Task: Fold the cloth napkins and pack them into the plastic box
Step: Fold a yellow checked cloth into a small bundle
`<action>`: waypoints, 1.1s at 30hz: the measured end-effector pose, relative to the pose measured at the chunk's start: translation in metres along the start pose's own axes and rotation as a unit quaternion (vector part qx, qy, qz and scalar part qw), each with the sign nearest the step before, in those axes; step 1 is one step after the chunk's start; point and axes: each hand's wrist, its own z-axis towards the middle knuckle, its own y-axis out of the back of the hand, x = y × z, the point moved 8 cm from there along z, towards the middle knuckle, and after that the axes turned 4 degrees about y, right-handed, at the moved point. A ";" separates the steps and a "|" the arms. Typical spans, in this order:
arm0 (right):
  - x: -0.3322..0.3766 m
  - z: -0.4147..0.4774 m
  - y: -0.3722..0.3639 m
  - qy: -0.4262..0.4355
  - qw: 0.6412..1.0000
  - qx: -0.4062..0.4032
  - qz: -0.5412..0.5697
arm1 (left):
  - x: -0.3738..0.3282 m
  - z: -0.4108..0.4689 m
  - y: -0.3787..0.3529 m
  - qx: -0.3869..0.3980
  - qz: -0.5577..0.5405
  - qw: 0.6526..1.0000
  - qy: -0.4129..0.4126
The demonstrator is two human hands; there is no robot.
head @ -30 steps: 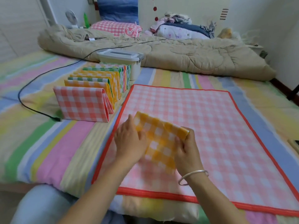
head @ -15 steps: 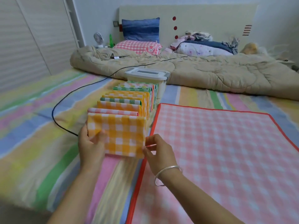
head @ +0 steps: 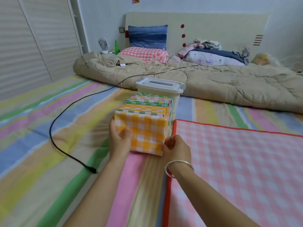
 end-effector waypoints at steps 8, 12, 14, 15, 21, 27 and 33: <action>-0.003 -0.029 -0.008 0.019 0.999 0.034 0.002 | 0.019 -0.013 0.031 -0.026 0.025 0.999 0.019; -0.008 -0.045 -0.010 0.010 0.998 0.056 0.019 | 0.022 -0.033 0.049 -0.042 0.039 0.998 0.023; -0.007 -0.048 -0.008 0.017 0.998 0.065 0.011 | 0.019 -0.039 0.055 -0.046 0.037 0.998 0.019; -0.006 -0.049 -0.008 0.023 0.997 0.072 0.005 | 0.018 -0.042 0.057 -0.047 0.037 0.998 0.016; 0.004 -0.068 -0.007 0.065 0.993 0.101 0.012 | 0.009 -0.058 0.075 -0.052 0.049 0.997 0.020; 0.003 -0.085 -0.004 0.067 0.992 0.110 0.011 | -0.017 -0.087 0.078 -0.059 0.134 0.987 -0.061; 0.008 -0.103 0.029 0.101 0.987 0.126 0.011 | -0.060 -0.142 0.073 -0.083 0.152 0.960 -0.221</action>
